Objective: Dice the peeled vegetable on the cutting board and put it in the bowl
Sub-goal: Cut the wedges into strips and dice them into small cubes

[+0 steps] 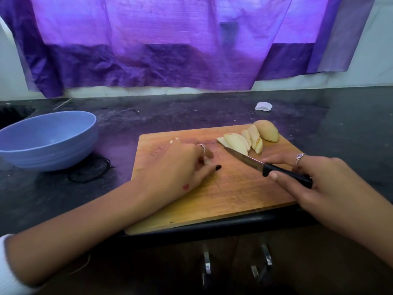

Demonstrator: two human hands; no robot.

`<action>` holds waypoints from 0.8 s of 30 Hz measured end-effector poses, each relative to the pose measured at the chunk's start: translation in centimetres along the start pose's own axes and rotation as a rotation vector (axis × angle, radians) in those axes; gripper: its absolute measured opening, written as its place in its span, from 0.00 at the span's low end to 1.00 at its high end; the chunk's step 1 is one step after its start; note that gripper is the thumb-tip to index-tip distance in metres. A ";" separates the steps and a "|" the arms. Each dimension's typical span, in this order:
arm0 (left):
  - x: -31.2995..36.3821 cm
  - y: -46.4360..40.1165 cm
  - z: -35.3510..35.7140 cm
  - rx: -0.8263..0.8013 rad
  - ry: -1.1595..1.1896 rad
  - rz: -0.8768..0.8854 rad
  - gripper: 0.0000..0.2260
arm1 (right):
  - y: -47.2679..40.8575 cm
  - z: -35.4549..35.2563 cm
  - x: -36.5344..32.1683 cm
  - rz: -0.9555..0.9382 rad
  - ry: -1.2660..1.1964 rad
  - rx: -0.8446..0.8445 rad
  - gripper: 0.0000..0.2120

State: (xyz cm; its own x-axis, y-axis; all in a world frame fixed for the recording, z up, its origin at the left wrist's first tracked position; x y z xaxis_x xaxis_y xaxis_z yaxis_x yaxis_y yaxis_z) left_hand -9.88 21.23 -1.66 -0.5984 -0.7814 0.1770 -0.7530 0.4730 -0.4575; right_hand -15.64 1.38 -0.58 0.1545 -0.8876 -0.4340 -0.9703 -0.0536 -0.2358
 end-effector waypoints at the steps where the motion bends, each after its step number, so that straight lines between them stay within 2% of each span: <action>1: 0.1 -0.2 0.2 -0.007 -0.021 0.001 0.13 | 0.0 0.1 0.0 -0.002 -0.008 0.004 0.18; 7: -0.1 0.5 -0.4 -0.030 -0.009 0.045 0.03 | 0.3 0.1 0.3 -0.018 -0.026 0.024 0.17; 9: -0.7 1.6 -1.0 -0.061 0.047 0.035 0.05 | 0.5 0.4 0.2 -0.041 -0.015 0.010 0.14; 14: -1.7 3.8 -1.8 -0.078 0.173 -0.042 0.06 | 1.3 1.8 -1.6 -0.137 -0.084 -0.027 0.18; 16: -1.6 4.3 -2.1 -0.041 0.226 -0.067 0.09 | 1.5 2.1 -2.6 -0.195 -0.109 -0.014 0.18; 19: -1.6 5.0 -2.3 0.028 0.297 -0.119 0.13 | 1.4 2.8 -2.7 -0.207 -0.070 -0.010 0.14; 24: -2.4 5.6 -2.4 0.086 0.345 -0.195 0.06 | 0.9 2.9 -3.2 -0.192 -0.062 -0.018 0.18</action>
State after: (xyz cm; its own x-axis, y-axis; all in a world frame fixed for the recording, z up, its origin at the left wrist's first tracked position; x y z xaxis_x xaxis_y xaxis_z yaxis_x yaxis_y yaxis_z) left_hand -13.31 26.76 -2.60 -0.5147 -0.6636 0.5429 -0.8444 0.2825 -0.4552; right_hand -16.49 5.53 -1.93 0.3480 -0.8304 -0.4351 -0.9249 -0.2282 -0.3042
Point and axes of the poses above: each hand's wrist, its own y-axis away from the middle knuckle, its own z-axis out of the palm, x = y × z, the point moved 5 cm from there along -y, towards the middle knuckle, and after that the axes turned 4 degrees about z, right-handed, at the moved point
